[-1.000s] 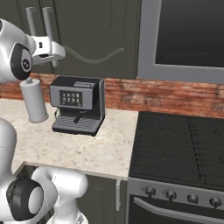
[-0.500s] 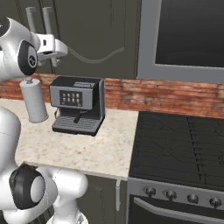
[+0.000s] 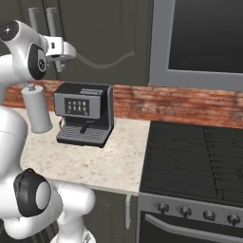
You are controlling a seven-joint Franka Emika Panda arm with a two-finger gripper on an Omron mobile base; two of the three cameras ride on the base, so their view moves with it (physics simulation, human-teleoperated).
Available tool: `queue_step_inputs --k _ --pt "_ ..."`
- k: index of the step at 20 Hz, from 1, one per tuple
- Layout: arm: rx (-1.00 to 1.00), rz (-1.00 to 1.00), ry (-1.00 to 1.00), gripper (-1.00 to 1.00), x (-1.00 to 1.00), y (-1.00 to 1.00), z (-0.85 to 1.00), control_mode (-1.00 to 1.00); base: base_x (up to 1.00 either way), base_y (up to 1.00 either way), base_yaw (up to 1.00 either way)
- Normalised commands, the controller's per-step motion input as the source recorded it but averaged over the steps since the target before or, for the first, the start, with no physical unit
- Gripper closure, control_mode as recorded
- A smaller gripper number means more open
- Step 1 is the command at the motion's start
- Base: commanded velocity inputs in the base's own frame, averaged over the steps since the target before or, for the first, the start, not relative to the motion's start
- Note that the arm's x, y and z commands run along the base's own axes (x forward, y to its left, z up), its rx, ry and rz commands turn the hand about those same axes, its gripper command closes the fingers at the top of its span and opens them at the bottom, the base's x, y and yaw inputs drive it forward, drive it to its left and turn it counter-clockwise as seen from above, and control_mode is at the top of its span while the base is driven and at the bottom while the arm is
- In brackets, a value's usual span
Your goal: Open the cabinet, pick the kettle from the cabinet, and place it in the sink.
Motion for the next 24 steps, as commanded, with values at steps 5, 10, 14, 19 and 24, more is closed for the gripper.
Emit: queue_step_inputs --k 5,10,14,19,24 --pt "0.05 0.0 0.0 -1.0 0.33 0.0 0.0 -1.0 0.0 0.0 0.0" --pt "0.02 0.0 0.0 -1.0 0.31 0.01 0.0 -1.0 0.0 0.0 0.0" --pt "0.0 -0.02 0.0 1.0 0.32 0.04 -0.02 -1.0 0.0 0.0 0.0" --pt "0.03 -0.08 0.02 1.0 0.3 0.11 -0.02 -1.0 0.0 0.0 0.0" --pt "0.13 -0.18 0.1 1.0 0.18 0.18 -0.04 -1.0 0.0 0.0 0.0"
